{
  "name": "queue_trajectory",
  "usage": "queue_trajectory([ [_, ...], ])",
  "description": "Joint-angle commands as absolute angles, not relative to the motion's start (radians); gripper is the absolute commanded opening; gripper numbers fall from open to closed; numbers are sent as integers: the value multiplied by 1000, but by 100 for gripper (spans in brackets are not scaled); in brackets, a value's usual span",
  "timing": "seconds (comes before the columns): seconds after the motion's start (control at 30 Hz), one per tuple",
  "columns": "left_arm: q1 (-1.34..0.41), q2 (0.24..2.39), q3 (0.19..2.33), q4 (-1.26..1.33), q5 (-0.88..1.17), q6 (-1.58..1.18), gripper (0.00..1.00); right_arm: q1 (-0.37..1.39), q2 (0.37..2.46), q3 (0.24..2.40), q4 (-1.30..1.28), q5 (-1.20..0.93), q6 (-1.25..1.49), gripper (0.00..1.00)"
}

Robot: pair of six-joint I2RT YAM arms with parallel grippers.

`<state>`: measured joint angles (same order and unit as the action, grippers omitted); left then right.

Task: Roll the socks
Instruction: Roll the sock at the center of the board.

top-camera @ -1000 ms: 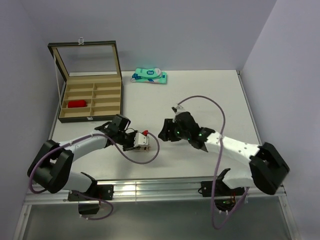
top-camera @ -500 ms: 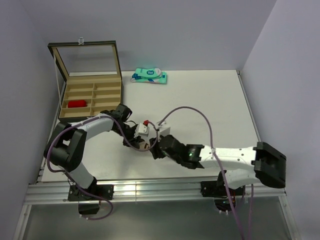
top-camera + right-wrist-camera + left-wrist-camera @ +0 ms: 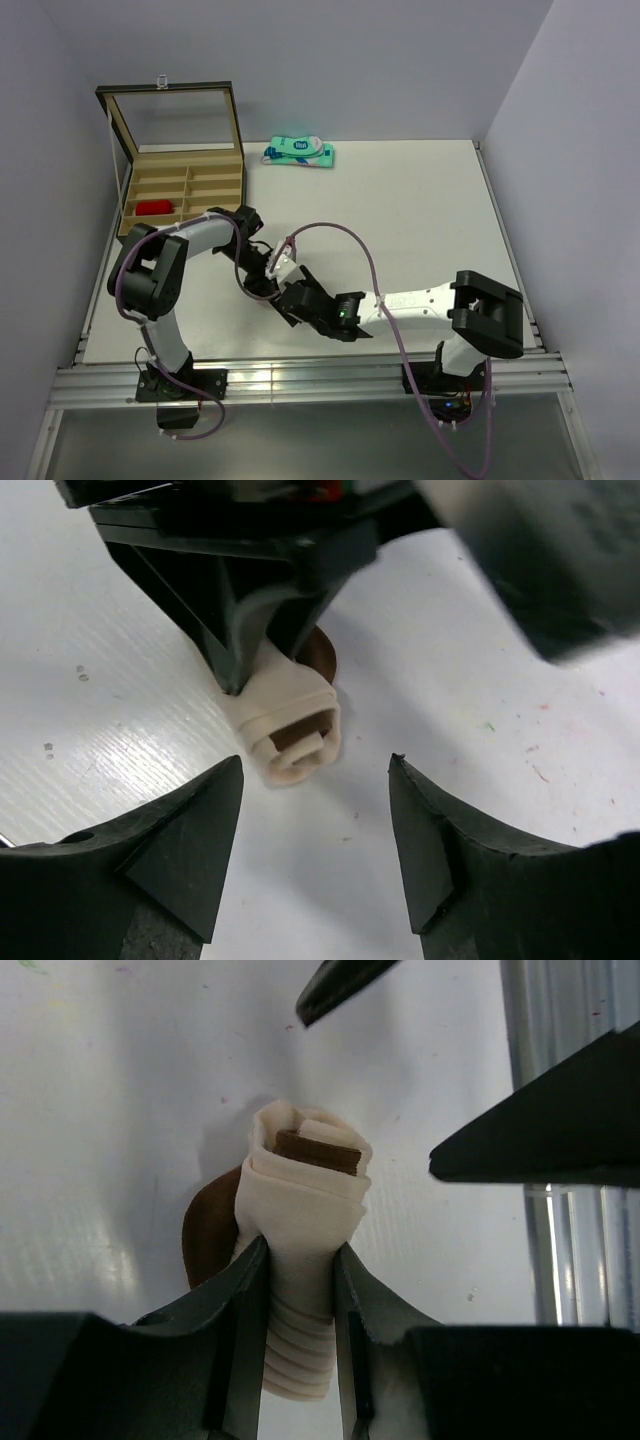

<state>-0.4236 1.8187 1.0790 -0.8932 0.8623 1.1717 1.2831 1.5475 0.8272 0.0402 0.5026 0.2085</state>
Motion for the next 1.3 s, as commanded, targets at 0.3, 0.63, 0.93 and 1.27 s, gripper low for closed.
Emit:
queue_trajectory([
  [0.3, -425, 1934, 1054, -1049, 729, 1177, 0, 1295, 1674, 937, 106, 341, 107, 70],
  [0.63, -425, 1942, 1054, -1046, 724, 1169, 0, 1284, 1770, 986, 94, 295, 106, 70],
  [0.93, -425, 1962, 1065, -1055, 735, 1161, 0, 1285, 1828, 979, 100, 327, 123, 63],
  [1.27, -417, 1939, 1074, -1023, 790, 1079, 8, 1285, 1881, 980, 113, 348, 159, 15],
])
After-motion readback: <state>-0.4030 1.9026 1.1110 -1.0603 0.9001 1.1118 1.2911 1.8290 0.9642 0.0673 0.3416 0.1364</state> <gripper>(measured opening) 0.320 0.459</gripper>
